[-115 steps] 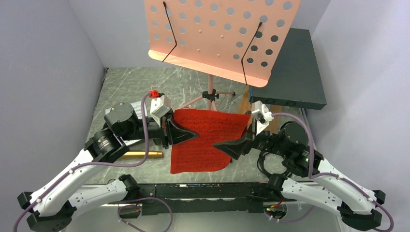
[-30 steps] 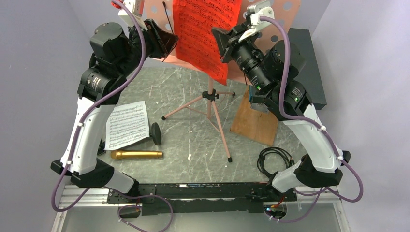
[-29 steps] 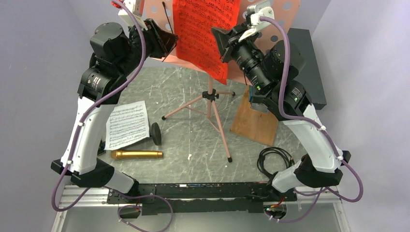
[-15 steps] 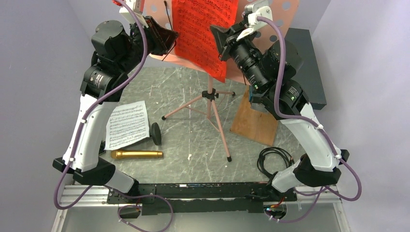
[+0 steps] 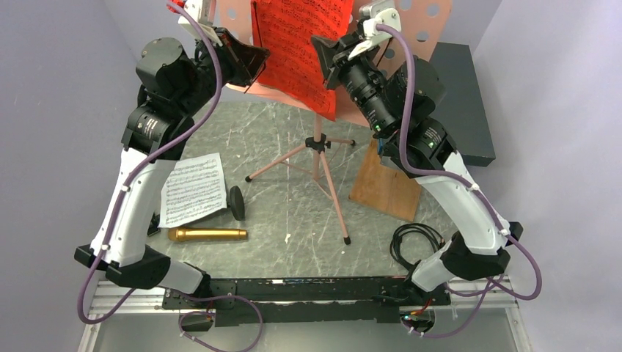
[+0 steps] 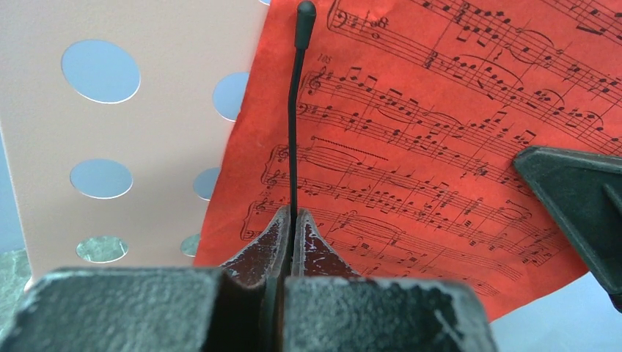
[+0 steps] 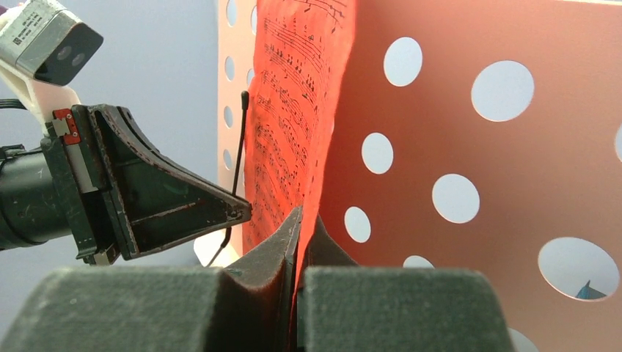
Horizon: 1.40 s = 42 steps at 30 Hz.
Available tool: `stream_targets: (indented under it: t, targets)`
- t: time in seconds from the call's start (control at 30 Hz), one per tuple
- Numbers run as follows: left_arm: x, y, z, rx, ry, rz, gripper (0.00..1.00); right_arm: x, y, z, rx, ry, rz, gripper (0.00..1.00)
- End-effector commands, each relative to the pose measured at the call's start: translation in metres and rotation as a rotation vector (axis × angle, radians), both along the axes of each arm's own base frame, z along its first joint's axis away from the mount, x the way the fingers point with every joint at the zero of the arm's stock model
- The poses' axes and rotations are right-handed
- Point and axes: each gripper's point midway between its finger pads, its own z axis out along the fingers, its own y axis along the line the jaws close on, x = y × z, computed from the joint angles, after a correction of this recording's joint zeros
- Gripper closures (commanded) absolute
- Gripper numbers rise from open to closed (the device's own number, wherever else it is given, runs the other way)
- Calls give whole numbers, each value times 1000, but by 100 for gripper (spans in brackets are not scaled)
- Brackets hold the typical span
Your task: Set up the instrument practice props
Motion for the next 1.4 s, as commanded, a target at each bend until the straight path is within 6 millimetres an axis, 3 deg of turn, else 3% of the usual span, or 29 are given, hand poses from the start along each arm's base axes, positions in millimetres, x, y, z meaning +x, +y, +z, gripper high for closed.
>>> stream_targets:
  t: [0.0, 0.37, 0.9, 1.37]
  targets:
    - [-18, 11, 33, -36, -108, -5, 100, -3, 1, 23, 42, -74, 16, 100]
    - [-25, 14, 34, -51, -110, -6, 100, 8, 37, 20, -20, -137, 86, 100]
    - [-28, 16, 33, -62, -110, -3, 100, 16, 34, 31, 27, -154, 68, 100]
    - [-29, 17, 32, -74, -103, 2, 100, 22, 50, 22, 5, -147, 98, 100]
